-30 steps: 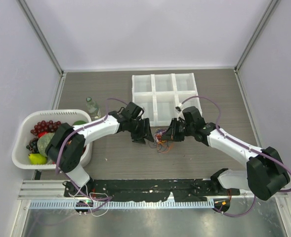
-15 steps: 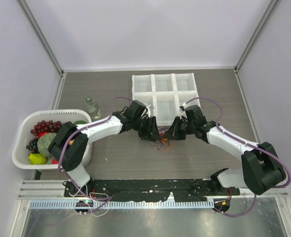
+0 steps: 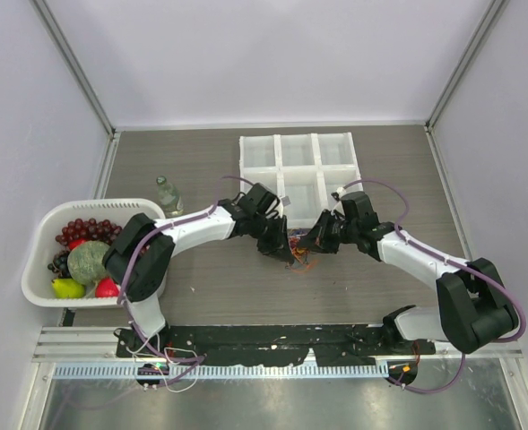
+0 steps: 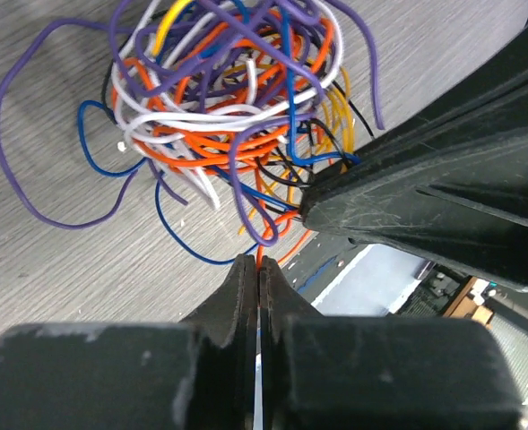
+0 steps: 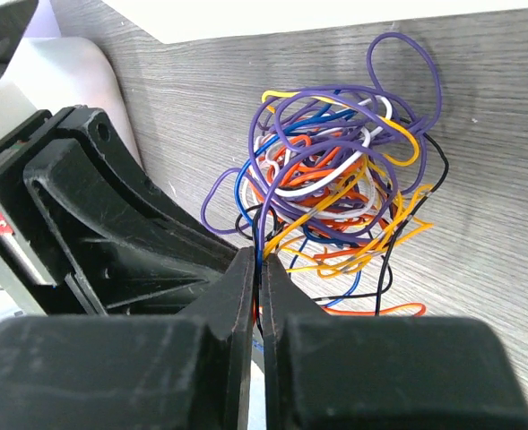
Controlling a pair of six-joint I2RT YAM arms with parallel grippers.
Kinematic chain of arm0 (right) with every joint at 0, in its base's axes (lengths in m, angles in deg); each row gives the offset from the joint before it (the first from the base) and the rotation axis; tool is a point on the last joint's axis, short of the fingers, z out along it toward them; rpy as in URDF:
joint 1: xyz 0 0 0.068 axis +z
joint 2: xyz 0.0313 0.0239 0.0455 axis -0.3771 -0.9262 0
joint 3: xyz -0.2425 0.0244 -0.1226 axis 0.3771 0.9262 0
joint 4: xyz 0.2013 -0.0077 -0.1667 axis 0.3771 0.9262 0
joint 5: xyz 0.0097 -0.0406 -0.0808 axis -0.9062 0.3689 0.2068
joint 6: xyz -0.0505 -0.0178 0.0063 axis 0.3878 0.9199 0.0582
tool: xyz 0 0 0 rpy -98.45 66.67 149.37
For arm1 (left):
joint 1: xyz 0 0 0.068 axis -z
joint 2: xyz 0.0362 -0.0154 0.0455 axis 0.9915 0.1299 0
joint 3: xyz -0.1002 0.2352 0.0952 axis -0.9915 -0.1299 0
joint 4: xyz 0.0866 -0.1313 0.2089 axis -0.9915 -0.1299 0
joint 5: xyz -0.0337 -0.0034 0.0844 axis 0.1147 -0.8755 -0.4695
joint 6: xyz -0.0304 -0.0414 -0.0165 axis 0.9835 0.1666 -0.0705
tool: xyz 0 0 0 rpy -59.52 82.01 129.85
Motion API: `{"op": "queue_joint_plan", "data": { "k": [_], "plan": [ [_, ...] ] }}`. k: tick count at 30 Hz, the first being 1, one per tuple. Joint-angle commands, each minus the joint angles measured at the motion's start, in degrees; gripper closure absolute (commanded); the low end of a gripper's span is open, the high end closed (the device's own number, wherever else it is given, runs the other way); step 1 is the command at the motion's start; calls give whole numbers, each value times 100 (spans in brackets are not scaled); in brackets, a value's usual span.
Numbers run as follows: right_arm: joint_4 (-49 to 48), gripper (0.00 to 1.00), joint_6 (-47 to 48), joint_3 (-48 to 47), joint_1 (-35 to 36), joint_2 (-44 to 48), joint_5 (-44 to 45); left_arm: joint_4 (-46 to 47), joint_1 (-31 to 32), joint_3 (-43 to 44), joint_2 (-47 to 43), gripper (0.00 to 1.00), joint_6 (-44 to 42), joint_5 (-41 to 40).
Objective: Untangle the cables
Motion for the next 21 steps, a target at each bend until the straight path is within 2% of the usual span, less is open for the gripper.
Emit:
{"op": "queue_joint_plan", "data": {
  "k": [1,3,4,7,13,17,21],
  "plan": [
    [-362,95,-82,-16,-15,157,-127,-377,145,399,-110,100,-345,-32],
    [-267,79,84,-60,-6,148,-66,-851,250,645,-250,100,-600,-295],
    [-196,65,207,-69,29,139,-13,-1019,277,733,-338,100,-671,-340],
    [234,48,699,-183,169,148,382,-1274,295,813,-663,100,-812,-332],
    [-186,45,569,-78,634,8,698,-1696,295,1155,-936,100,-865,45],
    [-380,44,296,-113,758,-317,1049,-1408,295,1244,-1357,100,-549,380],
    [199,44,339,-358,767,-659,1727,-1573,295,1962,-1963,100,-609,266]
  ]
}}
